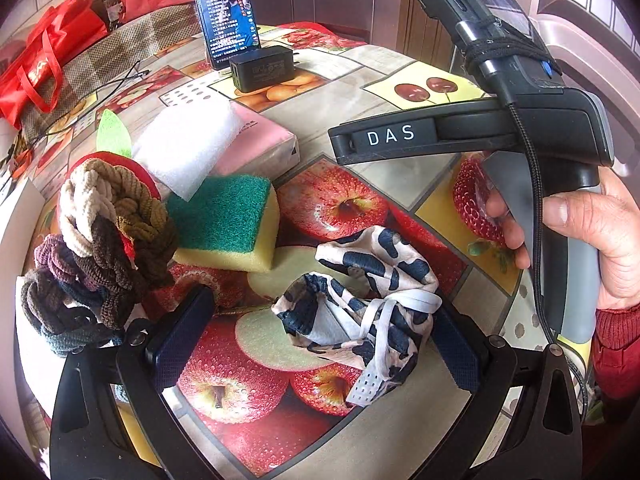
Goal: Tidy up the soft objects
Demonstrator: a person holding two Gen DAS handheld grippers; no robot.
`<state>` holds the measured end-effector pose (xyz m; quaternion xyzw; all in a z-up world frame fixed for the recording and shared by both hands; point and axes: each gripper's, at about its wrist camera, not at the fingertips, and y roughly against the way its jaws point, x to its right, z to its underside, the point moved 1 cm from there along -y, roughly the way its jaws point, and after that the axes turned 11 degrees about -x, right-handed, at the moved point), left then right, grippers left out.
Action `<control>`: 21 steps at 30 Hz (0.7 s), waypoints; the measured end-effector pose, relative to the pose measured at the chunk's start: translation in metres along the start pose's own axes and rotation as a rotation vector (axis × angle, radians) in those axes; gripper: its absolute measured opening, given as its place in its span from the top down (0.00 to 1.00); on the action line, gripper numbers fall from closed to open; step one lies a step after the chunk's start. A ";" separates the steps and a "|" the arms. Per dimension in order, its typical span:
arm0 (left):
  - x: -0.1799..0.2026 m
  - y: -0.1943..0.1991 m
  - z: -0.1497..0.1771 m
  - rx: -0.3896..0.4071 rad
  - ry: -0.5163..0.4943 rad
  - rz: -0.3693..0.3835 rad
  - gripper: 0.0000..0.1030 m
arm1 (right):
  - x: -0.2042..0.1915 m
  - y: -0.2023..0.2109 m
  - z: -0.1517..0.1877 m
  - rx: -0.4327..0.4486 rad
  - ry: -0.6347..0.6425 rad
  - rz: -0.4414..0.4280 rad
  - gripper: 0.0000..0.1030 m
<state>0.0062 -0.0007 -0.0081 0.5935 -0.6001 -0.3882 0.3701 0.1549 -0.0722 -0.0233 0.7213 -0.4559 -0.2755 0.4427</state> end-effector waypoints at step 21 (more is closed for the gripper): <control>0.000 0.000 0.000 0.000 0.000 0.000 0.00 | -0.002 0.000 0.001 0.001 -0.002 -0.004 0.00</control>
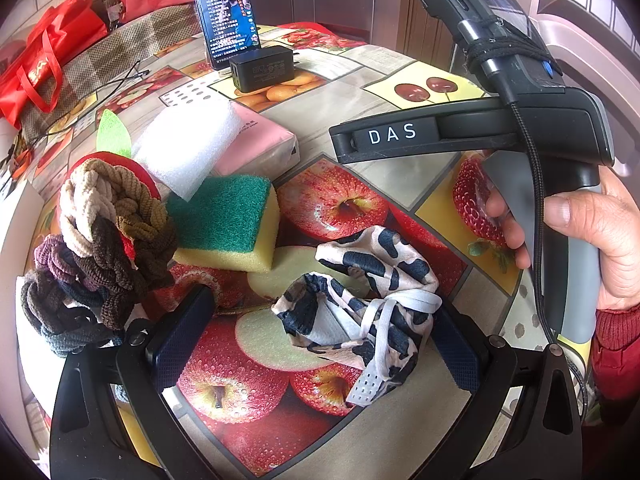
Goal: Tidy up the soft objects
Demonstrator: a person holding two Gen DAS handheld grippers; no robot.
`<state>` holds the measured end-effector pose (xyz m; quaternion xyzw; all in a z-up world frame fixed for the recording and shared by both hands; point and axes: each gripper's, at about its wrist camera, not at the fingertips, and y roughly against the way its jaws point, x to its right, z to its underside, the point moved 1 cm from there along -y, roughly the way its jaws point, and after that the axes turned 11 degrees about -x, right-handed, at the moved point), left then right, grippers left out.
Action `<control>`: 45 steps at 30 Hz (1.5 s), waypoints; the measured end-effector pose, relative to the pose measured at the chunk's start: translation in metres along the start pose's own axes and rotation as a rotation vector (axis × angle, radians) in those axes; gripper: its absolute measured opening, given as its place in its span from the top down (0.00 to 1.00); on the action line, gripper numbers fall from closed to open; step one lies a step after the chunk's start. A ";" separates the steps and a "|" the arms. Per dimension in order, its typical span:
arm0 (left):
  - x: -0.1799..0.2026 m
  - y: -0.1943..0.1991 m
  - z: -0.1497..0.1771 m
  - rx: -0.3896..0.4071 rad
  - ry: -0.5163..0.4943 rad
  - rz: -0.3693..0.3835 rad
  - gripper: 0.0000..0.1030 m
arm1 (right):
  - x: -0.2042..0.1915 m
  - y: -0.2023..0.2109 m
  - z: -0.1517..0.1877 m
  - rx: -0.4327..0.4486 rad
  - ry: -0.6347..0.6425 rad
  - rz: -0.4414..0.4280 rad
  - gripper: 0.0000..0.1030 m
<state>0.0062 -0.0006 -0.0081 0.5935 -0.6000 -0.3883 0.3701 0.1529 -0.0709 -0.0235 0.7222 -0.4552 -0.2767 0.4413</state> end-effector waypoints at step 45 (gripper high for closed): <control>-0.157 0.168 0.176 0.436 0.411 -0.057 0.00 | 0.024 0.037 0.012 0.212 -0.064 -0.273 0.00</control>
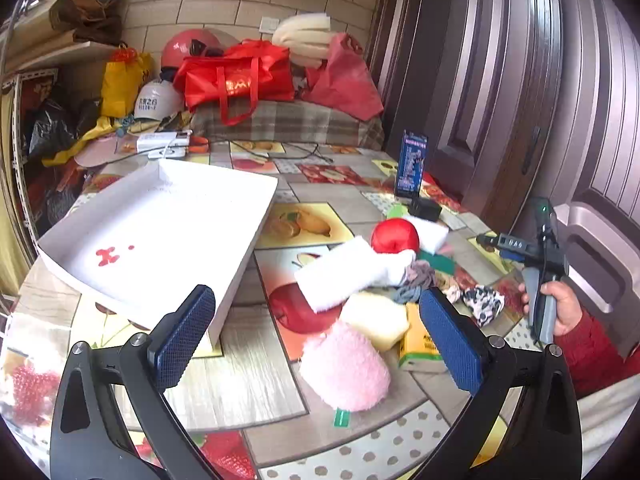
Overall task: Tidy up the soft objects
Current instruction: 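Grasp the pink fluffy ball with the left gripper while the right grasps the patterned cloth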
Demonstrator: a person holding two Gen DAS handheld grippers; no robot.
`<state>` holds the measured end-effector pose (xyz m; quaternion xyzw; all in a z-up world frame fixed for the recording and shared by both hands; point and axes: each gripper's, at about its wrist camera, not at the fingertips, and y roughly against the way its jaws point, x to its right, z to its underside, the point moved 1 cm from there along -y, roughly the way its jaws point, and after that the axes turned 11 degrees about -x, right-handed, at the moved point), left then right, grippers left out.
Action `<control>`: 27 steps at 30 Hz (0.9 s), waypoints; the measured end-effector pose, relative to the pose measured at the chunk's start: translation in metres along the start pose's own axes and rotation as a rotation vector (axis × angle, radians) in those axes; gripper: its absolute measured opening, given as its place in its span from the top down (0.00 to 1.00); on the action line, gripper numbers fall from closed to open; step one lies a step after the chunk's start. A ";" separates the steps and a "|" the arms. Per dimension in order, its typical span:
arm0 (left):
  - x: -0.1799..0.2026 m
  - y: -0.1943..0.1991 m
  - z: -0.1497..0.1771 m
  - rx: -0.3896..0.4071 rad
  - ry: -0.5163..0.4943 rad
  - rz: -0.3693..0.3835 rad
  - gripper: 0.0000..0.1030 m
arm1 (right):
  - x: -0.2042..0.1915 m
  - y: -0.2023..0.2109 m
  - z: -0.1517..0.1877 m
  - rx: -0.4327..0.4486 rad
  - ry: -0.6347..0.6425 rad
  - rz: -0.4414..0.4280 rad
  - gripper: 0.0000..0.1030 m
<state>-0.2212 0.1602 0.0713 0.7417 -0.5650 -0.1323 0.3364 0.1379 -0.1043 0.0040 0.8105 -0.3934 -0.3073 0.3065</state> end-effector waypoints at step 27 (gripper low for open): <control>0.031 -0.063 0.014 -0.226 -0.182 0.019 0.40 | -0.089 0.047 0.060 -0.098 0.528 -0.251 0.67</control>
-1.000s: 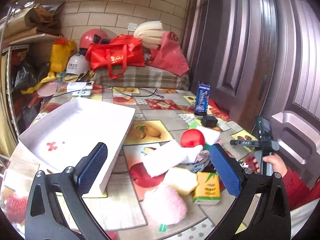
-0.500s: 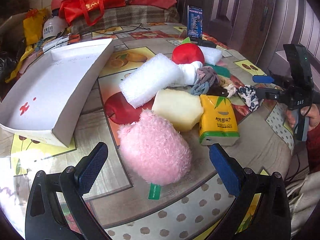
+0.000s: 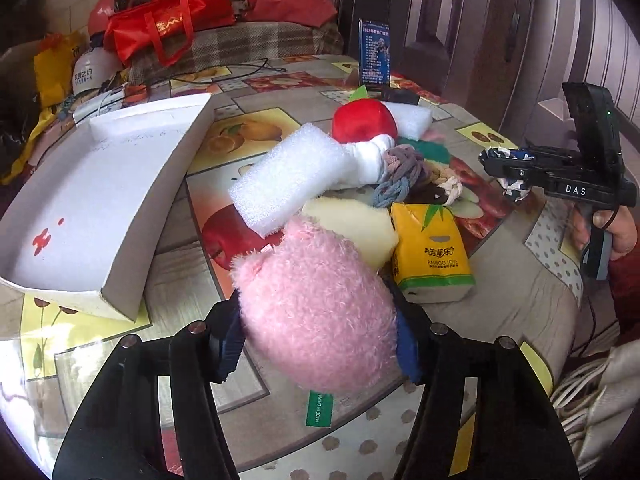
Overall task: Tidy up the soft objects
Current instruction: 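Carry the pink ball and patterned cloth with both grippers over the white tray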
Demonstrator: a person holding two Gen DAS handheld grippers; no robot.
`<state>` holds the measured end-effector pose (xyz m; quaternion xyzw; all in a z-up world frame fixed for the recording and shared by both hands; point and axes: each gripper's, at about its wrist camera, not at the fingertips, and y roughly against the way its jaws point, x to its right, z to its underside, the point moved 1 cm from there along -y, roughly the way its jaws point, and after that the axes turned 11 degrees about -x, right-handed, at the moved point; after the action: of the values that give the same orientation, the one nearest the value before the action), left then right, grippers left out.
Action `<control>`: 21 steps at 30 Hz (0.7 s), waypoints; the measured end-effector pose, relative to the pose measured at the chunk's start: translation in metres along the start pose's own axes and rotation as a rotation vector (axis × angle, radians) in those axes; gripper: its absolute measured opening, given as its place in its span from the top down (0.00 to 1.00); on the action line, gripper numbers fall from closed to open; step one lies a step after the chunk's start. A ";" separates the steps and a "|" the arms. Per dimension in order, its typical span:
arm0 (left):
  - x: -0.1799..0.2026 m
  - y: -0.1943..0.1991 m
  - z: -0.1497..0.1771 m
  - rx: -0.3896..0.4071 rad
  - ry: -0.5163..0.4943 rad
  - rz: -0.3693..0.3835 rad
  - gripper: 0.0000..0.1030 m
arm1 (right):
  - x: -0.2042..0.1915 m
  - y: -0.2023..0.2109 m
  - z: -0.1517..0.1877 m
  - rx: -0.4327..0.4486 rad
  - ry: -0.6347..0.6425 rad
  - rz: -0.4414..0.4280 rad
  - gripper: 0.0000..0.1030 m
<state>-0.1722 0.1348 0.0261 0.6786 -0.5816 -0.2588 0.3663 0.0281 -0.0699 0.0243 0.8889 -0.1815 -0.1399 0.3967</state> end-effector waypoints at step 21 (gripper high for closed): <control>-0.089 0.050 0.003 0.457 0.305 -0.455 0.40 | -0.102 -0.016 -0.051 0.368 0.088 -0.107 0.67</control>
<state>-0.2212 0.2186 0.0576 0.8860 -0.3972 -0.0929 0.2206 -0.0399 0.0177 0.0556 0.9601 -0.1391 -0.0860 0.2269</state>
